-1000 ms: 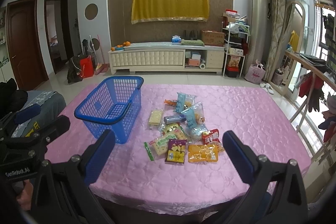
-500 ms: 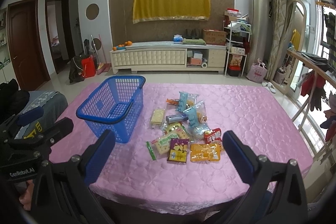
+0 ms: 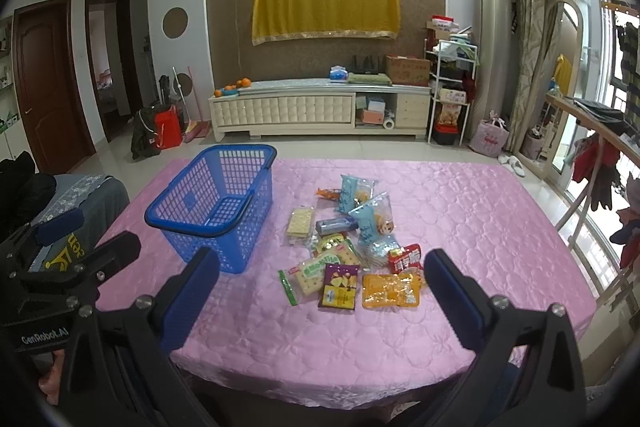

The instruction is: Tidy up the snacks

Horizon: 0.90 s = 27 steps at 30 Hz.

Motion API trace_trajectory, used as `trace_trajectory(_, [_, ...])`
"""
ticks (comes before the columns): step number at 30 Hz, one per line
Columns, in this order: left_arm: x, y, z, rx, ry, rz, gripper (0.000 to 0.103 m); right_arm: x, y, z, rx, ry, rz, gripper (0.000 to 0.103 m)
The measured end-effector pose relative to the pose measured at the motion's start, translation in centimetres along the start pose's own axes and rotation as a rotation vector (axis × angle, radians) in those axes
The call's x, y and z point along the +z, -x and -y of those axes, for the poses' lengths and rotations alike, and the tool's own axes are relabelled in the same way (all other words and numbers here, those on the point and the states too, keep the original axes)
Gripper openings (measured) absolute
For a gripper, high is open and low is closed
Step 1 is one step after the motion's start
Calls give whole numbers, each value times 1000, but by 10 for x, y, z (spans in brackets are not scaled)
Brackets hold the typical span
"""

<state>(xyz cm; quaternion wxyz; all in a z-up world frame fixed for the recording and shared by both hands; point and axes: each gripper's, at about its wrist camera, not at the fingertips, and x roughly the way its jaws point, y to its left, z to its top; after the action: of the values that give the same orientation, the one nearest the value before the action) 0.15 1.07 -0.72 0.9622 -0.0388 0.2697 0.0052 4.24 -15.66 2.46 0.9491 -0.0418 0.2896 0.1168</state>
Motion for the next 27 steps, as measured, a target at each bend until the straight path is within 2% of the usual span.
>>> trace_trajectory(27, [4,-2,-5,-7,13,-24,103,2,0,0,13,-6,-20,103])
